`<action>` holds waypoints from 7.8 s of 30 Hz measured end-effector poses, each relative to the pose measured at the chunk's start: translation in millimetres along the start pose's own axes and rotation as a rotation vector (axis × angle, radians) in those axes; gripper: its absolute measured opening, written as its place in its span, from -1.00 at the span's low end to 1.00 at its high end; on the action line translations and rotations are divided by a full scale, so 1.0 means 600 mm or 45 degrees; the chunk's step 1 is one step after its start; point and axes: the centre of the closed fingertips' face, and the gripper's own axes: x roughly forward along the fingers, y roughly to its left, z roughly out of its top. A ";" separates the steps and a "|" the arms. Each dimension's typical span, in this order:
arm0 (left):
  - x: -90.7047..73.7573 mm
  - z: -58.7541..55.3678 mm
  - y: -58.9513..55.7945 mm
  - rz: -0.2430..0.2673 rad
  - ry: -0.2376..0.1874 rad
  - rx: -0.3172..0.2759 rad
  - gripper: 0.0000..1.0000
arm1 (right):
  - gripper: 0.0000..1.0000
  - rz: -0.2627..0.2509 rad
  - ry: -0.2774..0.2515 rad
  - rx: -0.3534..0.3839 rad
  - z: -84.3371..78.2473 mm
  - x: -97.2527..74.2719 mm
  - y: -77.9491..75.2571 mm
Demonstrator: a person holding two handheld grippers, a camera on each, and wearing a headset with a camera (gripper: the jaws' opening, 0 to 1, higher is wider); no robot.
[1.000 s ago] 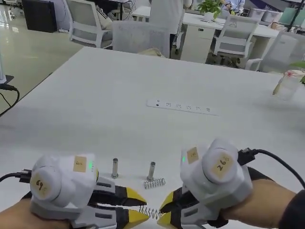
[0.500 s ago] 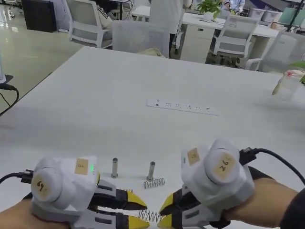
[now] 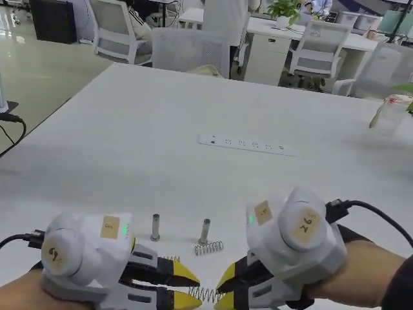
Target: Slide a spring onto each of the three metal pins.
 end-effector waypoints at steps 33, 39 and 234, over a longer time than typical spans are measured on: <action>-0.005 0.011 0.001 -0.001 -0.039 0.033 -0.97 | -0.81 0.001 -0.109 0.075 0.020 -0.023 -0.007; -0.006 0.013 0.002 -0.004 -0.051 0.023 -0.97 | -0.77 0.009 -0.119 0.086 0.016 -0.022 -0.007; -0.019 0.019 0.035 0.132 -0.109 -0.277 0.58 | -0.84 0.012 0.342 -0.134 0.049 -0.097 -0.075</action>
